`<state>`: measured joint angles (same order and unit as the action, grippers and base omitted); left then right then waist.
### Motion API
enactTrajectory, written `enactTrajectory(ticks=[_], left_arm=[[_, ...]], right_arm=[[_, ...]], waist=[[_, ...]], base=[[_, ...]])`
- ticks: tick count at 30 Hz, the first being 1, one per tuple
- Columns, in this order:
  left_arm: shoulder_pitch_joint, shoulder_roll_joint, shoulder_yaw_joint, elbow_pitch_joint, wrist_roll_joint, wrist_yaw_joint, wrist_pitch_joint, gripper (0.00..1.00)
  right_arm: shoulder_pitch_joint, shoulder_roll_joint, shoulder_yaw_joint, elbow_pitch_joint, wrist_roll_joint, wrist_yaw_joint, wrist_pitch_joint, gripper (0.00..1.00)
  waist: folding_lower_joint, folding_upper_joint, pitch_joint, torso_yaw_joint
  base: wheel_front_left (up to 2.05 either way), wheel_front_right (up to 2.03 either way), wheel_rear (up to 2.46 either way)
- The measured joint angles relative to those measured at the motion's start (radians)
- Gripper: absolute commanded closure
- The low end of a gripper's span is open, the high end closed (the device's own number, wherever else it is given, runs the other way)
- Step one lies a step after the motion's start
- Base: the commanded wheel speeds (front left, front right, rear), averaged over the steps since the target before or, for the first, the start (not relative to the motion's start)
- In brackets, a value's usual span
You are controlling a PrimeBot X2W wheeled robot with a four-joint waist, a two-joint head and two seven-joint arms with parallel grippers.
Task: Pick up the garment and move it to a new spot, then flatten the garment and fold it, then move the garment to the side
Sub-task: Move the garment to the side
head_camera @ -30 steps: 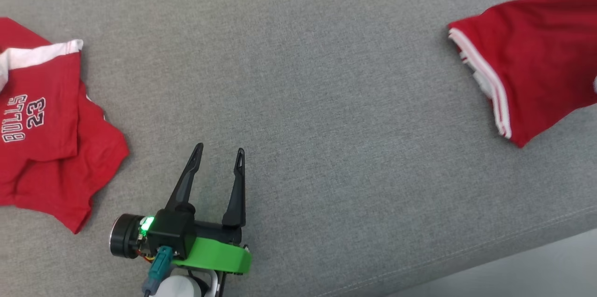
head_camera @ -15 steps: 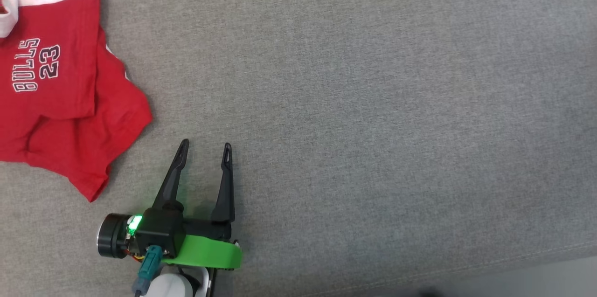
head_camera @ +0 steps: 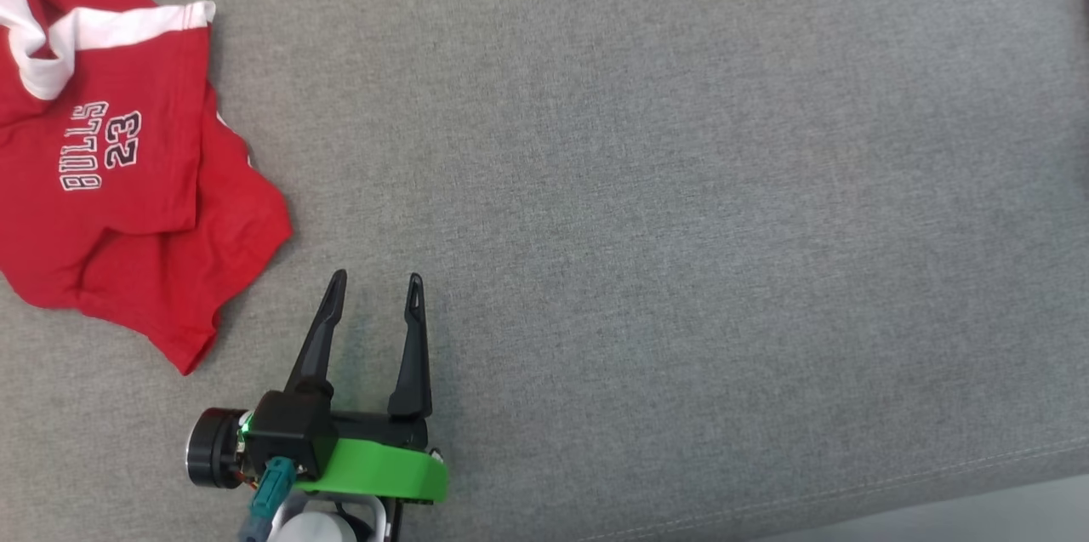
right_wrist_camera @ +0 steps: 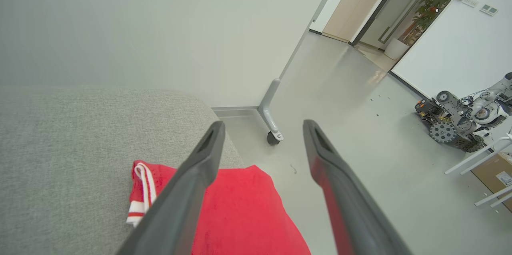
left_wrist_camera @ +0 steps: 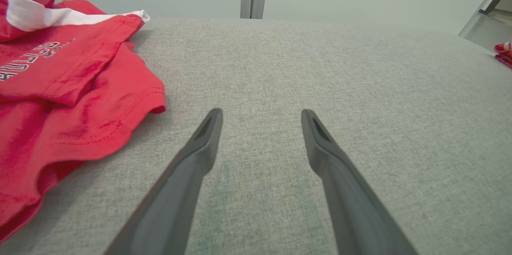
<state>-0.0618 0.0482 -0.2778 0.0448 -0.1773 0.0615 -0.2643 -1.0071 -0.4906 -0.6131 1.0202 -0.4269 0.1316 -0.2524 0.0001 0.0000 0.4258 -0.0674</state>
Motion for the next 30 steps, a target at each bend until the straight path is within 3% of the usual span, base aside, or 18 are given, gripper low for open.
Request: enactTrajectory(ticks=[5, 11, 16, 26, 30], left_arm=[[0.011, 0.0, -0.014, -0.002, -0.041, 0.021, 0.0, 0.0], [0.046, 0.0, 0.002, -0.006, -0.071, 0.042, 0.0, 0.0], [0.091, 0.0, 0.049, -0.009, -0.073, 0.044, 0.0, 0.0], [0.157, 0.0, 0.14, -0.005, -0.053, 0.014, 0.0, 0.0], [0.18, 0.0, 0.169, 0.011, -0.039, -0.009, 0.0, 0.0]], right_arm=[[0.077, 0.032, 0.119, -0.075, 0.092, 0.0, -0.009, 0.0], [0.364, 0.094, 0.273, -0.358, 0.284, 0.0, -0.01, 0.0], [0.656, 0.167, 0.342, -0.609, 0.415, 0.0, -0.01, 0.0], [0.995, 0.361, 0.397, -0.914, 0.431, 0.0, -0.01, 0.0], [1.07, 0.386, 0.421, -0.955, 0.426, 0.0, -0.01, 0.0]], waist=[[-0.0001, 0.0, -0.057, 0.001], [-0.0001, 0.0, -0.134, 0.016], [-0.0001, 0.0, -0.206, 0.045], [-0.0001, 0.0, -0.329, 0.105], [-0.0001, 0.0, -0.373, 0.122]], base=[[0.0, 0.0, 0.0], [0.0, 0.0, 0.0], [0.0, 0.0, 0.0], [0.0, 0.0, 0.0], [0.0, 0.0, 0.0]])
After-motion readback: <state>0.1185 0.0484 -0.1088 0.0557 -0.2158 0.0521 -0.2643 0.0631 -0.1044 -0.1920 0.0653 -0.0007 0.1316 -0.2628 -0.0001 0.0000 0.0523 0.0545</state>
